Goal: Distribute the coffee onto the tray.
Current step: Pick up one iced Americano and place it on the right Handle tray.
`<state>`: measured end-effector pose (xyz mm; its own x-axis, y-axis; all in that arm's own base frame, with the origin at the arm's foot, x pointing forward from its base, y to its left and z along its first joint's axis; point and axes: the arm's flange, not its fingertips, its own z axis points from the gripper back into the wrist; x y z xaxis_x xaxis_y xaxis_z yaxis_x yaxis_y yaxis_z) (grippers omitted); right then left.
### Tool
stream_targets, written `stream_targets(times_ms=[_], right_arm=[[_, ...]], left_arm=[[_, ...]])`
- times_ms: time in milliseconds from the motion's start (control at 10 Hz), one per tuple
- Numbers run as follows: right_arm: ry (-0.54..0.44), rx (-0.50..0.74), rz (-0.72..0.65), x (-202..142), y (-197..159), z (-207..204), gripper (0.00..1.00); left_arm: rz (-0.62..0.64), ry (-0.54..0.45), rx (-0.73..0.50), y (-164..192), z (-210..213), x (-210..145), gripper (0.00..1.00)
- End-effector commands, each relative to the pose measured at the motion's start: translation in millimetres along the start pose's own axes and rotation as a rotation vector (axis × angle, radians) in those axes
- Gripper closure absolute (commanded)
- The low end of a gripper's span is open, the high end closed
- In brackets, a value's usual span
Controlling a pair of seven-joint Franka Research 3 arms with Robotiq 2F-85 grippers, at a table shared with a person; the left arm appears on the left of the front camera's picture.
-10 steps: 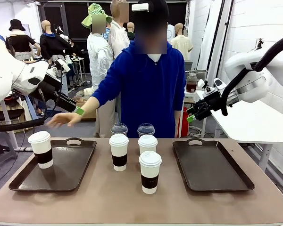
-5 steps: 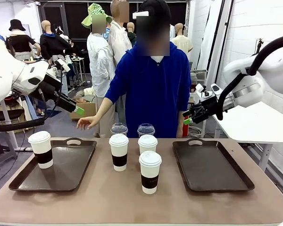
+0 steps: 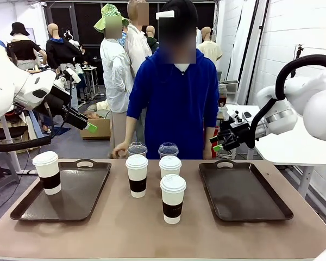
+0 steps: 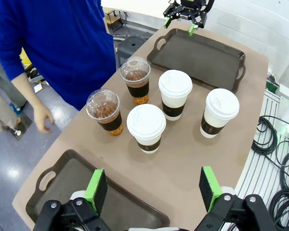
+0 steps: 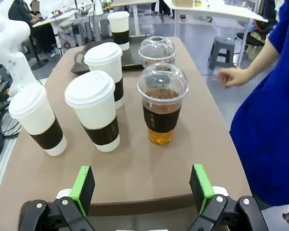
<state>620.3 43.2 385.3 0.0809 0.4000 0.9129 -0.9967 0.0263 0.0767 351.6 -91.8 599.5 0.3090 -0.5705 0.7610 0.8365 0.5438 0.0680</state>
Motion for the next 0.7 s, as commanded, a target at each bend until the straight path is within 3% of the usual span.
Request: stream_targets(times_ms=[0,600], right_arm=[[-0.072,-0.020,-0.001,-14,-21,-8,0.00],[-0.167,0.058,-0.079,-77,-47,-41,0.00]], left_arm=[[0.001,-0.001,-0.008,1,0,-1,0.00],[0.001,-0.001,-0.008,1,0,-1,0.00]])
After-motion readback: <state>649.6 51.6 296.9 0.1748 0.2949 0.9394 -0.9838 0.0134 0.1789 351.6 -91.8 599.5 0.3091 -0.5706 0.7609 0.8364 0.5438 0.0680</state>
